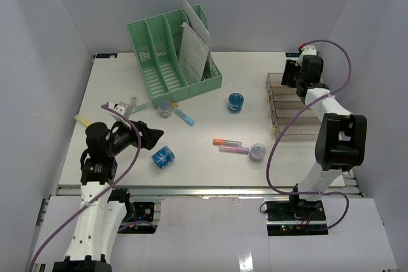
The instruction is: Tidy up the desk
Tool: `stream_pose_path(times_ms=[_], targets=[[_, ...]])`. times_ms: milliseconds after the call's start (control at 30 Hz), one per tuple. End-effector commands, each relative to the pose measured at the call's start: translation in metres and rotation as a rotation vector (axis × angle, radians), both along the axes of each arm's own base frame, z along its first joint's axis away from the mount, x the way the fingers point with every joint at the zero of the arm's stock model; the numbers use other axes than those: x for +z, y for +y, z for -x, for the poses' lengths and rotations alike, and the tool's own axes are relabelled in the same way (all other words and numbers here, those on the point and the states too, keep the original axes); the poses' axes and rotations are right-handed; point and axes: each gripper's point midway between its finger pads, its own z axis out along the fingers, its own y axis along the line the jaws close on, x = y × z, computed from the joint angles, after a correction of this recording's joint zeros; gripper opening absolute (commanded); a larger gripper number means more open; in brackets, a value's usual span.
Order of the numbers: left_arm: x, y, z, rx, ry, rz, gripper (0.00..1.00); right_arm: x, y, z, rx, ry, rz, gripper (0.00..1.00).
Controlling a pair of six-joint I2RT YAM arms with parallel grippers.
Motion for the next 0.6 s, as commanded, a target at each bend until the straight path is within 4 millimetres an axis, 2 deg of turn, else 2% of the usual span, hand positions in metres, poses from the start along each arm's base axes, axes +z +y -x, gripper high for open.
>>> stream_pose_path(times_ms=[0, 167, 367, 567], targets=[[0.000, -0.002, 0.000, -0.012, -0.006, -0.002, 0.98, 0.037, -0.012, -0.037, -0.042, -0.164, 0.002, 0.08], [-0.001, -0.001, -0.002, -0.008, 0.001, -0.004, 0.98, 0.021, -0.040, -0.047, -0.124, -0.144, 0.018, 0.08], [-0.006, -0.001, -0.003, -0.008, 0.019, -0.005, 0.98, 0.022, -0.075, -0.053, -0.208, -0.173, -0.013, 0.08], [-0.006, -0.001, -0.004, -0.005, 0.025, -0.006, 0.98, 0.010, -0.106, -0.058, -0.285, -0.156, 0.011, 0.09]])
